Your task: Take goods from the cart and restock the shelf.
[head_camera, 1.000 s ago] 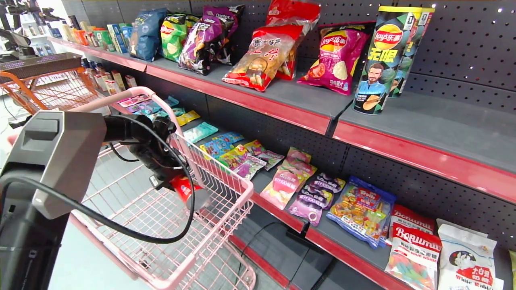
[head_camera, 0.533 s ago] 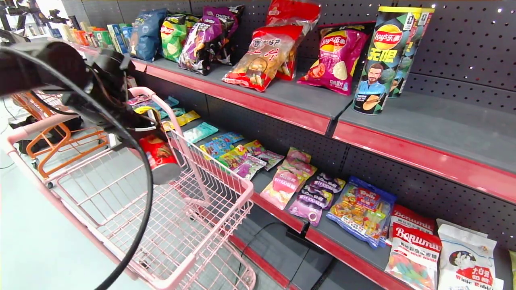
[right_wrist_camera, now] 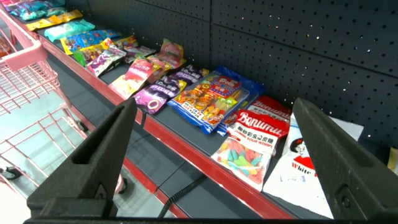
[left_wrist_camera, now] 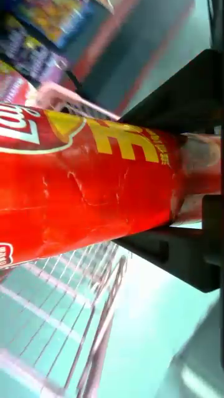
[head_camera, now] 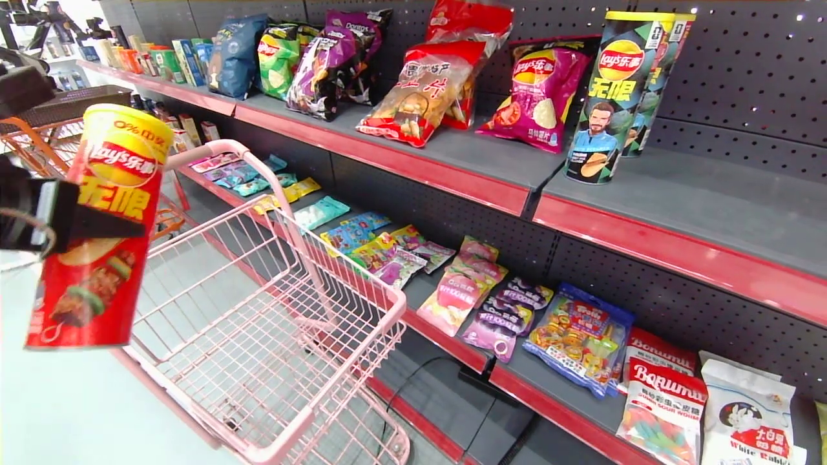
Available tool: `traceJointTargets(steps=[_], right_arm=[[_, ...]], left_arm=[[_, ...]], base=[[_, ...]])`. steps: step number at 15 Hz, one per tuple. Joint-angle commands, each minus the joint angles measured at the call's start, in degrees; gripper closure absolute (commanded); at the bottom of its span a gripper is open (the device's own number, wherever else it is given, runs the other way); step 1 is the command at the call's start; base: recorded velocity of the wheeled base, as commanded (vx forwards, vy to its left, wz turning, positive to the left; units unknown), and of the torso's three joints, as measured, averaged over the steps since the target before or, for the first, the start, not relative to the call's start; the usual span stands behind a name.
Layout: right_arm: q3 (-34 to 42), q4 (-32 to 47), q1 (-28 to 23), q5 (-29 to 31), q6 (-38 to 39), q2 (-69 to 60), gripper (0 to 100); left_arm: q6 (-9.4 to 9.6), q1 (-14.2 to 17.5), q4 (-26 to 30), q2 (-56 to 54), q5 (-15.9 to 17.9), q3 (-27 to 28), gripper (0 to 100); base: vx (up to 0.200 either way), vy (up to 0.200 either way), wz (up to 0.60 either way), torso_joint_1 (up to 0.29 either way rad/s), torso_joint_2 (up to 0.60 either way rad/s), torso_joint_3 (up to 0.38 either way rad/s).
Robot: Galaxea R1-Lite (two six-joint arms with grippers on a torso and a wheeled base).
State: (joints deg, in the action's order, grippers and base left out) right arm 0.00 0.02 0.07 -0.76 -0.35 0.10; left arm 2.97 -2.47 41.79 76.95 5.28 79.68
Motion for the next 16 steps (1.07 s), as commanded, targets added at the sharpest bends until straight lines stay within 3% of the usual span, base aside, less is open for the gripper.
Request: traceJointTargets(steps=[1,2,3,5,6,9,14,16], right_arm=[[0.0,-0.02,0.01,-0.04,-0.09,-0.01,0],[0.0,-0.02,0.01,-0.04,-0.09,-0.01,0],[0.0,-0.02,0.01,-0.04,-0.09,-0.01,0],[0.0,-0.02,0.01,-0.12,0.09,-0.01,0],[0.0,-0.02,0.01,-0.04,0.09,-0.01,0],[0.0,-0.02,0.01,-0.12,0.09,-0.01,0],[0.0,-0.02,0.01,-0.12,0.0,-0.01,0],[0.0,-0.02,0.01,-0.12,0.0,-0.01,0]], left_arm=[[14.69,3.53,-11.99,-21.66,-0.01,-20.97,100],[14.69,3.53,-11.99,-21.66,-0.01,-20.97,100],[17.77,3.53,-27.99,-30.98,0.17,-36.61,100],[17.33,4.06,-40.73,-35.11,-0.09,-46.19,100],[17.33,4.06,-43.81,-36.69,-0.01,-48.56,100],[17.24,4.06,-44.43,-40.74,-0.36,-50.94,100],[10.65,4.06,-44.25,-45.57,-0.97,-52.43,100],[10.03,4.06,-44.25,-46.19,-0.88,-53.13,100]], base=[[0.0,0.0,0.0,0.0,0.0,0.0],[0.0,0.0,0.0,0.0,0.0,0.0],[0.0,0.0,0.0,0.0,0.0,0.0],[0.0,0.0,0.0,0.0,0.0,0.0],[0.0,0.0,0.0,0.0,0.0,0.0],[0.0,0.0,0.0,0.0,0.0,0.0],[0.0,0.0,0.0,0.058,-0.18,-0.12],[0.0,0.0,0.0,0.164,-0.48,-0.322]])
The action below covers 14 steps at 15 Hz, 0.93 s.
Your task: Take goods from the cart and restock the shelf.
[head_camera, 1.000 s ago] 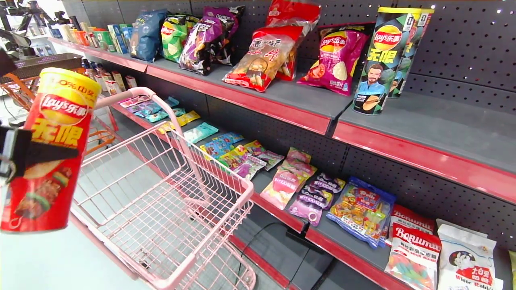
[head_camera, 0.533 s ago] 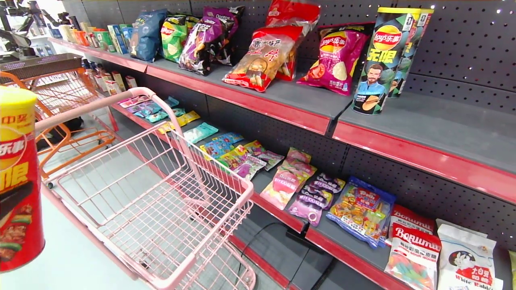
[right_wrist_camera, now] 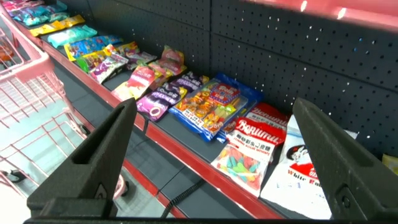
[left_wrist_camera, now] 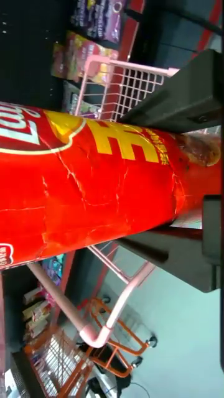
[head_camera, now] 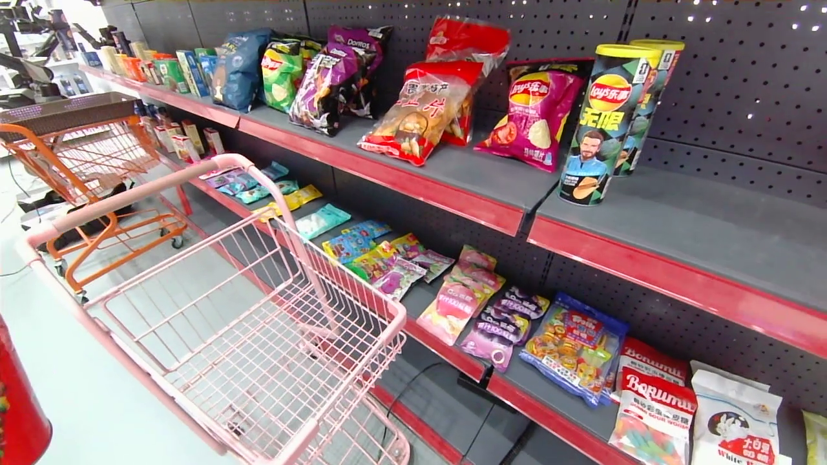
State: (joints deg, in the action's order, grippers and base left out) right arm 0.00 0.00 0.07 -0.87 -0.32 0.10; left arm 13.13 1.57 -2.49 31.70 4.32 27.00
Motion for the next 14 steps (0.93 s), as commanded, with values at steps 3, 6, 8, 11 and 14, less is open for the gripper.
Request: traceJointTargets(steps=[3,6,8,11,14], right_arm=[[0.0,0.0,0.01,-0.01,-0.03,-0.01,0],[0.0,0.0,0.01,-0.01,-0.03,-0.01,0],[0.0,0.0,0.01,-0.01,-0.12,-0.01,0],[0.0,0.0,0.01,-0.1,-0.12,-0.01,0],[0.0,0.0,0.01,-0.01,0.05,-0.01,0]], left_arm=[[-2.85,0.01,-0.5,-1.64,0.17,-1.34,100],[-2.85,0.01,-0.15,-4.1,-1.24,-1.34,100],[-2.85,0.01,-0.15,-4.19,-1.15,-1.25,100],[-2.93,0.01,-0.15,-4.27,-1.24,-1.07,100],[-2.93,0.01,-0.15,-4.27,-1.15,-0.9,100]], base=[[0.0,0.0,0.0,0.198,-0.53,-0.344],[0.0,0.0,0.0,0.219,-0.57,-0.359],[0.0,0.0,0.0,0.249,-0.62,-0.361],[0.0,0.0,0.0,0.216,-0.52,-0.31],[0.0,0.0,0.0,0.162,-0.39,-0.224]])
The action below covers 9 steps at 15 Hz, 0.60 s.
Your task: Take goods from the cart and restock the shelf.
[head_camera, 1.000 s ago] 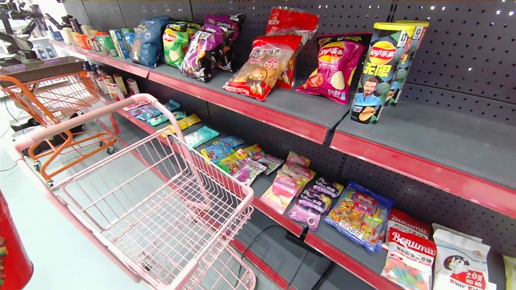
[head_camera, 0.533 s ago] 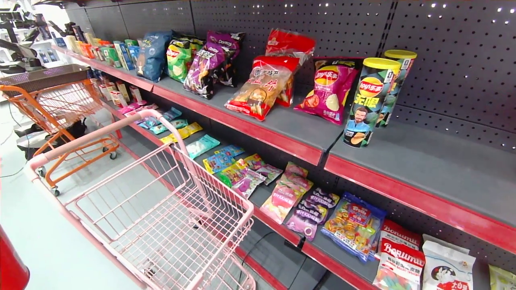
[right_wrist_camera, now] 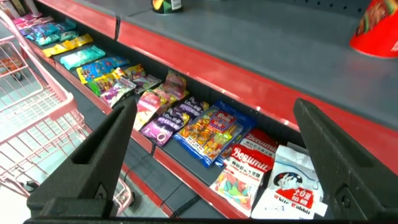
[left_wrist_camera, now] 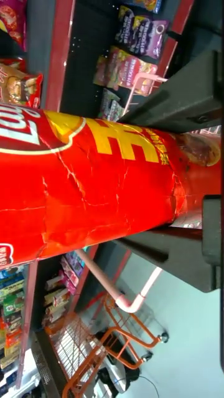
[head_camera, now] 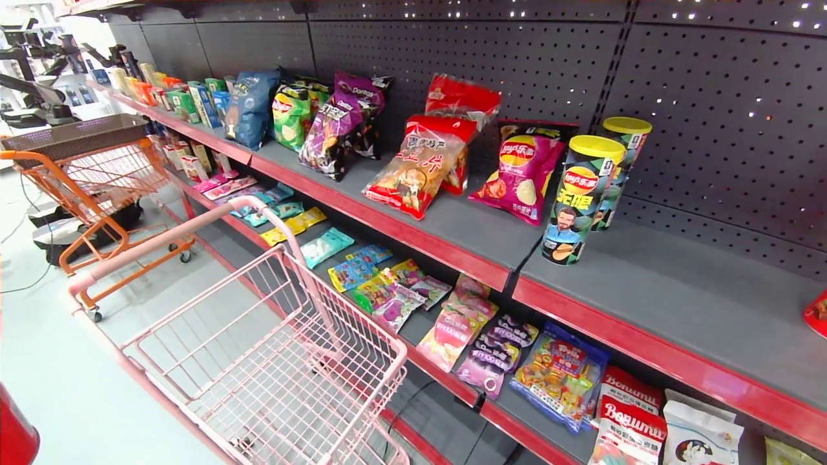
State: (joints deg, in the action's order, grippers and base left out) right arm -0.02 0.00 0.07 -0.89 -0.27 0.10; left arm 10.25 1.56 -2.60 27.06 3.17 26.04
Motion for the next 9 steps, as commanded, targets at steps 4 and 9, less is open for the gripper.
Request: traceJointTargets(steps=[4,9], right_arm=[[0.02,0.0,0.01,0.01,0.0,-0.01,0],[0.02,0.0,0.01,0.01,0.0,-0.01,0]], left_arm=[[-0.06,0.02,0.14,-0.52,-0.01,-0.46,100],[0.03,0.02,0.84,-1.31,0.35,-0.38,100]], base=[[0.0,0.0,0.0,0.162,-0.37,-0.21],[0.0,0.0,-0.48,0.147,-0.33,-0.174]])
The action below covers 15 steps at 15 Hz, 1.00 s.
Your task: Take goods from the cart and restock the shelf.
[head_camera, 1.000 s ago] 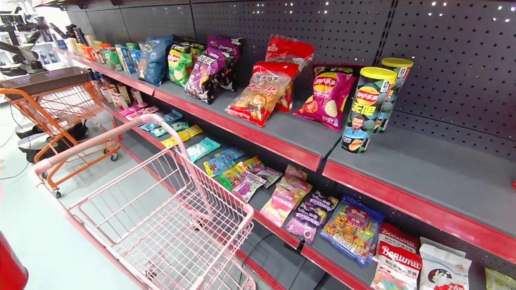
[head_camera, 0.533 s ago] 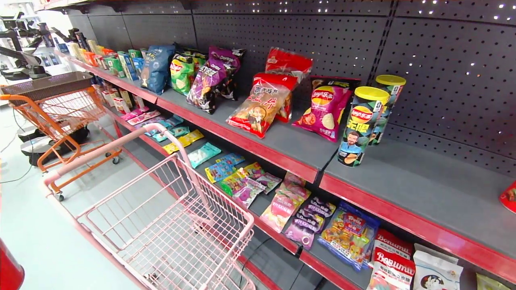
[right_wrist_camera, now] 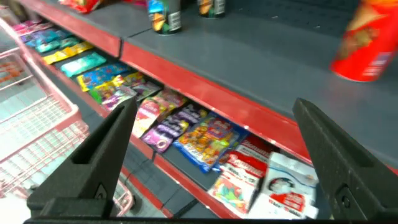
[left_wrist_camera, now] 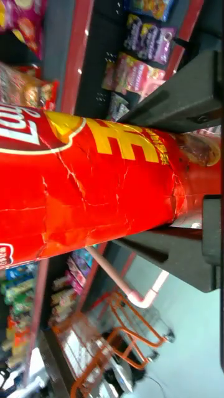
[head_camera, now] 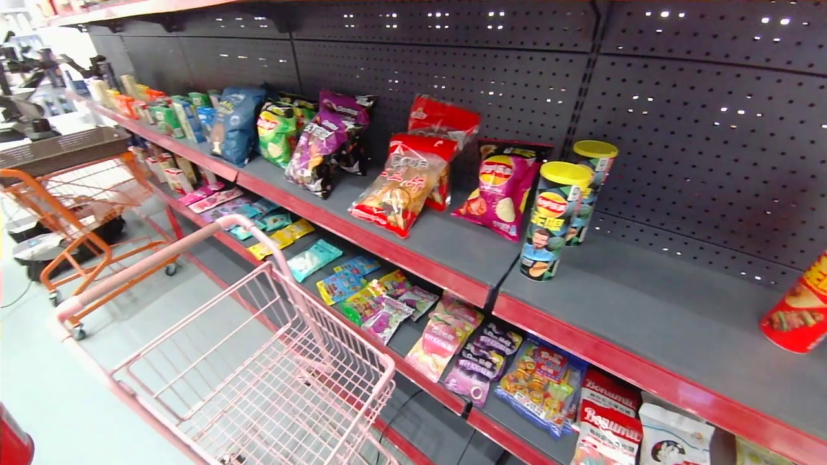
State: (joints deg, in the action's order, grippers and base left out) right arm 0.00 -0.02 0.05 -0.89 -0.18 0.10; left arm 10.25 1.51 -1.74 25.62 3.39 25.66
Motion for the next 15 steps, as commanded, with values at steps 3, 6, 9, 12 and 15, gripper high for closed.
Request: traceJointTargets(steps=[3,6,9,12,15], right_arm=[[0.0,0.02,0.04,0.01,0.01,-0.01,0],[0.0,0.02,0.04,0.01,0.01,-0.01,0],[0.0,0.02,0.04,0.01,0.01,-0.01,0],[0.0,0.02,0.04,0.01,0.01,-0.01,0],[0.0,0.02,0.04,0.01,0.01,-0.01,0]], left_arm=[[0.03,0.07,-0.01,0.13,0.04,0.0,100],[0.03,0.07,0.07,0.22,-0.05,0.0,100],[0.12,0.07,0.07,0.22,0.13,-0.09,100],[0.29,0.07,0.07,0.13,0.04,-0.09,100],[0.47,0.07,1.92,-0.31,0.13,0.09,100]], base=[[0.0,0.0,-0.2,0.012,-0.02,-0.011],[0.0,0.0,0.0,0.0,0.0,0.0],[0.0,0.0,-0.4,0.002,0.0,-0.003],[0.0,0.0,-0.6,-0.001,0.0,0.006],[0.0,0.0,-0.6,0.001,0.0,-0.001]])
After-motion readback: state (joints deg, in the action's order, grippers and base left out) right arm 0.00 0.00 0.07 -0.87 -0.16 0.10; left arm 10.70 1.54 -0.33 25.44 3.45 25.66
